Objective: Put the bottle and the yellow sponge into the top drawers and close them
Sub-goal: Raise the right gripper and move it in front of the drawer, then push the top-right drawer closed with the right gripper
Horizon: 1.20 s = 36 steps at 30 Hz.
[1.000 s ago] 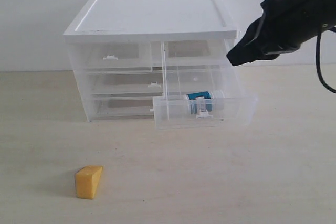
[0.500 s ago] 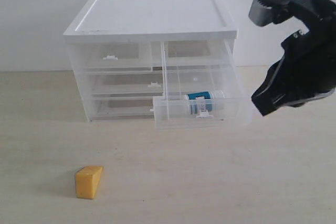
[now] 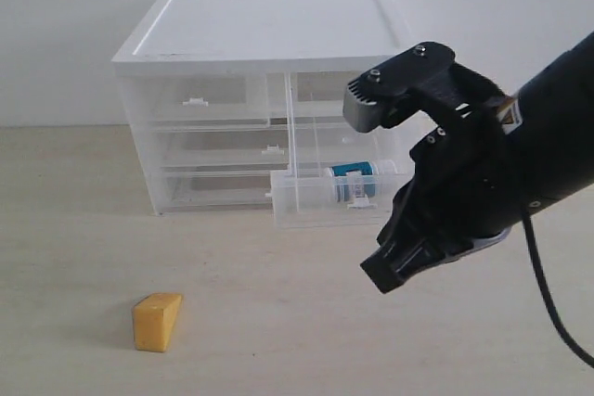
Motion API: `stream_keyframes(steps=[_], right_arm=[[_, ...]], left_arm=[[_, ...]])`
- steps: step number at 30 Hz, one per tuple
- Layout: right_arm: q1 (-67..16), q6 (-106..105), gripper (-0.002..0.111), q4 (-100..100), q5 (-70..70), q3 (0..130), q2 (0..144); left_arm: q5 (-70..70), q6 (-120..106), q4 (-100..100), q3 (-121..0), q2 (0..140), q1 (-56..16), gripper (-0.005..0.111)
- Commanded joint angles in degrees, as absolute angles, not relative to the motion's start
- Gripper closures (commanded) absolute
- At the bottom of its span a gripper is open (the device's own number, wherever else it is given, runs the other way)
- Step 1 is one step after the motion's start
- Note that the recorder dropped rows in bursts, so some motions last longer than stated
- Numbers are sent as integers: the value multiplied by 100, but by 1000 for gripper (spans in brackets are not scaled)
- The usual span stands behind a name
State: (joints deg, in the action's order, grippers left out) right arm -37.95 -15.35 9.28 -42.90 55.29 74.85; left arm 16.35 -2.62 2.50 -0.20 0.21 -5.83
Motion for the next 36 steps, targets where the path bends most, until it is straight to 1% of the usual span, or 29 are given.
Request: stream_keyframes(steps=[1, 11, 17, 22, 27, 31, 36], right_arm=[[-3839, -1403, 109, 670, -3809, 5513, 7818], [-3828, -627, 109, -401, -2736, 5547, 8217], [-3828, -572, 109, -550, -2061, 5547, 8304], [-3828, -438, 109, -974, -1727, 5547, 8530], [-3828, -438, 109, -975, -1392, 5562, 8585], [-3828, -438, 108, -975, -1911, 5803, 8439], [-3828, -538, 108, -819, -3391, 6261, 8252]], left_arm=[[1592, -258, 258, 0, 0, -572, 103], [1592, -258, 258, 0, 0, -572, 103], [1592, -258, 258, 0, 0, -572, 103], [1592, -258, 258, 0, 0, -572, 103], [1592, -258, 258, 0, 0, -572, 103], [1592, -258, 258, 0, 0, -572, 103], [1592, -258, 258, 0, 0, -572, 103]])
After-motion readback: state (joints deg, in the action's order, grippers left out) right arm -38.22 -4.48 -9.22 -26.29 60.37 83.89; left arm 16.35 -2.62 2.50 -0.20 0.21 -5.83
